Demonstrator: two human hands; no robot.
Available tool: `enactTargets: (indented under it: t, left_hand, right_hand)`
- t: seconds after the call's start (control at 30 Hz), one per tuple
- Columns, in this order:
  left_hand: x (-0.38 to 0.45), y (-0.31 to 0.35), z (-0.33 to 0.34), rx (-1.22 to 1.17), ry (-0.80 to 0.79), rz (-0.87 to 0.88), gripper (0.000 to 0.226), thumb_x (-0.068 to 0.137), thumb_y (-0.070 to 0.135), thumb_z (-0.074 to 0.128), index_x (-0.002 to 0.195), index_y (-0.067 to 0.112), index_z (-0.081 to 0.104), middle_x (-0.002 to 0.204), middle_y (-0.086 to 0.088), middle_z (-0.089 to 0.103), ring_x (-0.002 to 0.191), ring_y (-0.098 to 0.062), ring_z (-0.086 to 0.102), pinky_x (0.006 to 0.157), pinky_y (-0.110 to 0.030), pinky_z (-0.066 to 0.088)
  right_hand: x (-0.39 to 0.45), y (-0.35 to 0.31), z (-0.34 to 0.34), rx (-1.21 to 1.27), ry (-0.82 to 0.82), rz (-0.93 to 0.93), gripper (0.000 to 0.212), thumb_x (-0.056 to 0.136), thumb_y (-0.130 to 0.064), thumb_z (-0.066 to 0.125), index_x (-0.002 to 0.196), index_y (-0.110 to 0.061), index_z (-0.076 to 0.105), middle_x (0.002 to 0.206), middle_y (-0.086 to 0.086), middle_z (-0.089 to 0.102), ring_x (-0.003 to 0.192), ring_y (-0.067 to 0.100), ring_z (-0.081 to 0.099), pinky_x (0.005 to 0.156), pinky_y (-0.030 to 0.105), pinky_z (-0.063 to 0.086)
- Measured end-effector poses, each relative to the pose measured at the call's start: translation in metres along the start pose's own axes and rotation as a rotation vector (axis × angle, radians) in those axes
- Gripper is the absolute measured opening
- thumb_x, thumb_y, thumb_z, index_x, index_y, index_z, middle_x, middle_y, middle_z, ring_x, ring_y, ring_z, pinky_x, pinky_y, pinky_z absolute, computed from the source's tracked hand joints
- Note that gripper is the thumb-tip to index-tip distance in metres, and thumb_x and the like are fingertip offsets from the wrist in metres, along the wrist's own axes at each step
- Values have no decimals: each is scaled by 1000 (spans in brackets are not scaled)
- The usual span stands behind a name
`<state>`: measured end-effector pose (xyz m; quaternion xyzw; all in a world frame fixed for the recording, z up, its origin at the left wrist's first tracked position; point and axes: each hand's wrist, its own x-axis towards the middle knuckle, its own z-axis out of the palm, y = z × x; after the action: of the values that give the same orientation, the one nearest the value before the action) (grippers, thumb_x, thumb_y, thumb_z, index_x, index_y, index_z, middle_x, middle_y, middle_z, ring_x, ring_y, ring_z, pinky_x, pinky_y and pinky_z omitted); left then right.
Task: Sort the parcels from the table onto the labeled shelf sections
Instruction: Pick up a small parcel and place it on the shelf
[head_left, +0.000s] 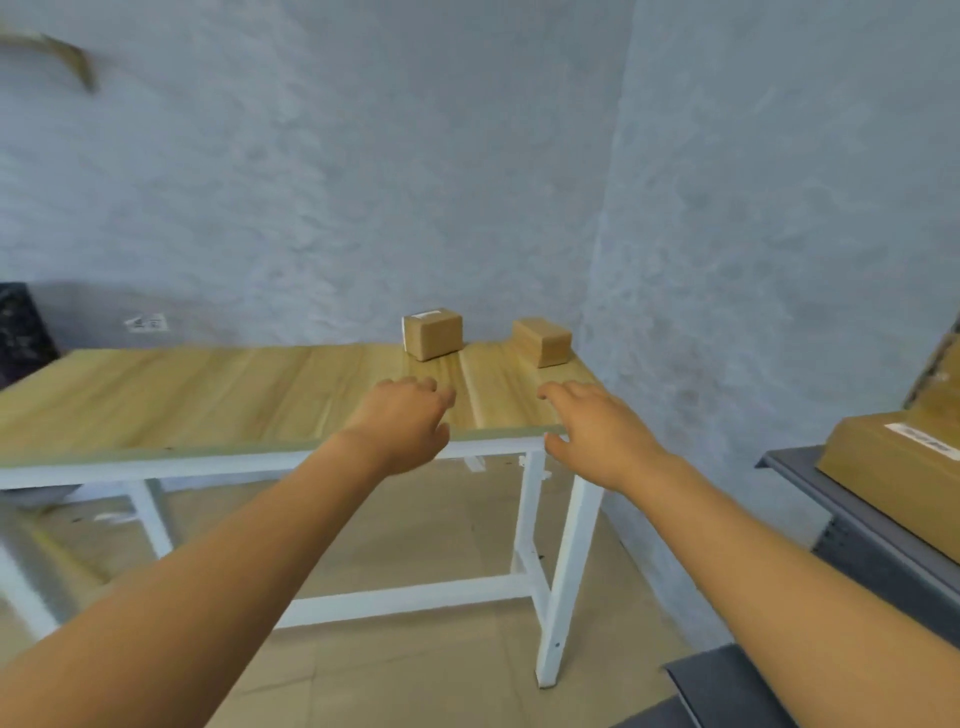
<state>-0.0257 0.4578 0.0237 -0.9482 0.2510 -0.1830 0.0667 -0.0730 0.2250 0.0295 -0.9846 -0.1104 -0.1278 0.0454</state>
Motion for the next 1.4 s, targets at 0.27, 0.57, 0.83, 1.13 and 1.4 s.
enactTargets:
  t: [0.27, 0.57, 0.83, 1.13, 1.4]
  left_hand:
    - [36, -92, 52, -43, -36, -63, 37, 98, 36, 44, 131, 21, 51, 118, -2, 60, 107, -25, 57, 88, -37, 45]
    - [126, -162, 129, -50, -92, -127, 38, 98, 36, 43, 132, 21, 50, 123, -3, 59, 112, -25, 56, 91, -36, 43]
    - [205, -222, 176, -73, -154, -195, 39, 98, 37, 43, 134, 20, 49, 125, -3, 58, 115, -25, 55, 93, -36, 43]
    - [261, -294, 229, -102, -184, -199, 38, 99, 37, 44, 133, 21, 50, 121, 0, 59, 111, -23, 55, 79, -31, 34]
    - [311, -356, 265, -145, -200, -118, 37, 98, 37, 44, 131, 20, 51, 117, -2, 60, 109, -23, 56, 87, -34, 42]
  right_hand:
    - [103, -35, 49, 59, -44, -2, 53, 94, -28, 53, 145, -19, 39, 142, 4, 49, 130, 25, 43, 103, 40, 40]
    - [241, -6, 119, 129, -101, 3, 52, 94, -31, 55, 142, -20, 41, 136, 3, 51, 126, 24, 47, 98, 44, 46]
    - [362, 23, 167, 248, -155, 63, 51, 90, -28, 61, 138, -18, 46, 134, 8, 54, 124, 28, 50, 98, 39, 45]
    - [468, 19, 197, 408, -62, 315, 37, 91, -26, 58, 126, -13, 54, 126, 10, 50, 113, 30, 54, 94, 37, 46]
    - [548, -14, 209, 354, -35, 506, 53, 93, -42, 53, 137, -16, 42, 140, 10, 32, 125, 37, 39, 100, 46, 42]
